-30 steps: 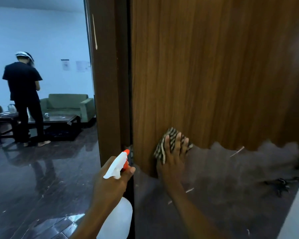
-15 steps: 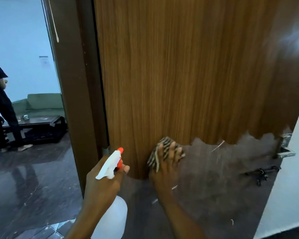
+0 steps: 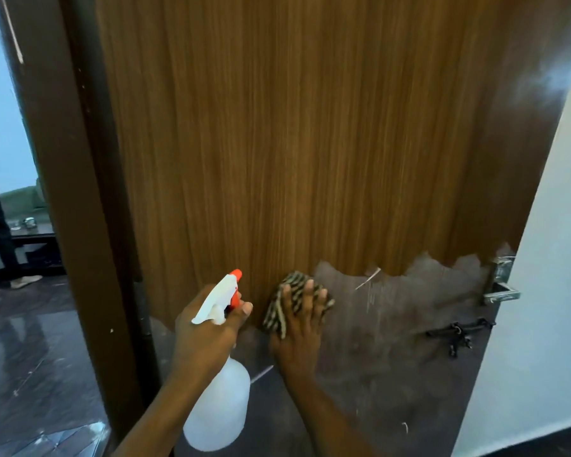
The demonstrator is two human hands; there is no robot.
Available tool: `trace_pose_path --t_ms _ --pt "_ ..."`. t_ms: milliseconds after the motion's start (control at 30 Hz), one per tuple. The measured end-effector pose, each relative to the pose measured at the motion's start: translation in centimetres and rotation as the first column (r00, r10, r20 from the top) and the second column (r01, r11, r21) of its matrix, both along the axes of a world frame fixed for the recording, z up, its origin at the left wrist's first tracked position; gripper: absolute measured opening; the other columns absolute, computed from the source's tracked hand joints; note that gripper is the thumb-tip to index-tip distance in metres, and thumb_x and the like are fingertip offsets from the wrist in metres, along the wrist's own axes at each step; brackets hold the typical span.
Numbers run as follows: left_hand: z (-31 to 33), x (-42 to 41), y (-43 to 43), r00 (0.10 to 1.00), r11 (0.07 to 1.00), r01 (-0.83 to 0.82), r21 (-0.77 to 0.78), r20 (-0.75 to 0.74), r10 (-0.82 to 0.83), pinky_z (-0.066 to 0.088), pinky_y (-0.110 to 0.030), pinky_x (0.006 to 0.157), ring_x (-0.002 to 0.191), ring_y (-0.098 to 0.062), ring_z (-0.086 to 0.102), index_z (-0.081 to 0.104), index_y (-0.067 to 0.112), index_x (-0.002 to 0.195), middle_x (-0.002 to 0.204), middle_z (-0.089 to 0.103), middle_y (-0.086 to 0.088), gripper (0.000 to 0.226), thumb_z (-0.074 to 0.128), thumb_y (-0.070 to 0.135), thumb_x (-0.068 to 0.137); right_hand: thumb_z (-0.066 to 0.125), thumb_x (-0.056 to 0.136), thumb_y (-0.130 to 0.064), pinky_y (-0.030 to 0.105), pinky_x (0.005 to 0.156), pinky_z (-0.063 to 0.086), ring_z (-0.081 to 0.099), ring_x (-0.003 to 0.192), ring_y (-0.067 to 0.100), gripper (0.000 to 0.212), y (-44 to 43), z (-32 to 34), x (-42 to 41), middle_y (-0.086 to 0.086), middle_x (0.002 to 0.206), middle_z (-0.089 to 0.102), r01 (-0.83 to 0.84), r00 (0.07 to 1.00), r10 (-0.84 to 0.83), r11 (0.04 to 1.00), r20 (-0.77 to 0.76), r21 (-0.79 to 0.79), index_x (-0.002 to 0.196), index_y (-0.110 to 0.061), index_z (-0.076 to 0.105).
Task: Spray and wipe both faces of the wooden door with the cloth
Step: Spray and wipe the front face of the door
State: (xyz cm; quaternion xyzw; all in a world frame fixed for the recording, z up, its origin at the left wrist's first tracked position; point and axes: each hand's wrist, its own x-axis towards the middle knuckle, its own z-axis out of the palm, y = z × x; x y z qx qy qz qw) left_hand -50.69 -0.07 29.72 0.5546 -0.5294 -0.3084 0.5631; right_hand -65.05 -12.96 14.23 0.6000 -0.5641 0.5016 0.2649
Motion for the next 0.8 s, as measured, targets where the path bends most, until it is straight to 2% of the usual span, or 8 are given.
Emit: trace_pose_path --t_ms 67,233,333,400,467,633,733,800 --pt "0.5 -1.8 -0.4 1.000 1.000 0.019 -0.023 -0.005 -0.019 0.052 -0.027 0.070 0.082 -0.019 0.062 0.049 0.028 0.103 0.100 0.061 0.003 0.034 0.072 0.026 0.078 0.049 0.091 -0.028 0.069 0.115 0.013 0.007 0.148 0.050 0.071 -0.8 2.5 -3.0 0.023 0.163 0.009 0.084 0.988 -0.085 0.996 0.126 0.011 0.156 -0.018 0.025" --pt "0.9 -4.1 -1.4 0.999 0.995 -0.005 -0.099 0.037 0.009 0.054 -0.036 0.080 0.091 -0.026 0.064 0.050 0.032 0.110 0.106 0.062 0.005 0.039 0.072 0.029 0.078 0.041 0.093 -0.038 0.069 0.116 0.007 0.003 0.149 0.047 0.068 -1.9 11.0 -5.8 0.023 0.163 0.011 0.131 0.954 -0.120 0.991 0.274 -0.021 0.157 -0.026 0.020" --pt "0.6 -5.0 -1.2 0.998 0.990 -0.021 -0.136 0.059 0.030 0.054 -0.035 0.076 0.082 -0.022 0.062 0.053 0.039 0.107 0.094 0.062 0.014 0.036 0.072 0.027 0.079 0.054 0.092 -0.039 0.068 0.117 0.008 0.010 0.148 0.051 0.068 -2.1 9.6 -5.8 0.024 0.161 0.020 -0.019 0.998 0.012 0.991 -0.056 -0.132 0.154 -0.026 0.030" --pt "0.2 -5.8 -1.1 0.997 0.990 -0.040 -0.136 0.066 0.049 0.054 -0.032 0.072 0.079 -0.019 0.061 0.057 0.035 0.114 0.099 0.064 0.012 0.039 0.072 0.030 0.079 0.058 0.092 -0.048 0.064 0.119 0.009 0.009 0.150 0.045 0.075 -1.8 6.1 -6.5 0.016 0.163 0.017 -0.167 0.938 0.133 0.983 -0.321 -0.081 0.156 -0.030 0.024" --pt "0.0 -7.3 -1.0 0.996 0.990 -0.061 -0.124 0.052 0.068 0.053 -0.026 0.065 0.077 -0.020 0.063 0.055 0.033 0.112 0.098 0.062 0.009 0.037 0.071 0.031 0.079 0.059 0.093 -0.052 0.062 0.120 0.012 0.006 0.152 0.040 0.080 -1.3 1.9 -8.7 0.009 0.165 0.011 -0.182 0.903 0.174 0.983 -0.394 0.015 0.158 -0.033 0.015" --pt "1.2 -11.6 -1.2 0.997 0.987 -0.071 -0.144 0.024 0.075 0.057 -0.031 0.068 0.076 -0.019 0.065 0.050 0.039 0.095 0.087 0.061 0.014 0.029 0.071 0.032 0.077 0.054 0.089 -0.033 0.069 0.116 0.011 0.004 0.148 0.052 0.074 -1.6 1.1 -15.4 0.024 0.163 0.009 0.001 1.000 0.002 0.994 -0.024 0.108 0.155 -0.018 0.026" --pt "1.4 -13.4 -1.3 0.996 0.988 -0.081 -0.134 0.012 0.083 0.057 -0.034 0.075 0.087 -0.018 0.064 0.049 0.036 0.106 0.102 0.060 0.010 0.036 0.071 0.032 0.078 0.041 0.090 -0.033 0.067 0.117 0.007 0.000 0.148 0.052 0.073 -3.0 7.7 -17.8 0.027 0.162 0.006 0.072 0.927 -0.108 0.991 0.358 0.113 0.158 -0.014 0.019" --pt "0.8 -14.4 -1.0 0.996 0.989 -0.085 -0.124 0.015 0.088 0.056 -0.031 0.073 0.086 -0.017 0.063 0.048 0.035 0.108 0.105 0.059 0.009 0.038 0.071 0.032 0.078 0.039 0.091 -0.036 0.064 0.119 0.002 -0.005 0.149 0.049 0.076 -3.0 10.6 -18.0 0.024 0.164 -0.001 0.074 0.889 -0.117 0.991 0.443 0.114 0.159 -0.019 0.009"
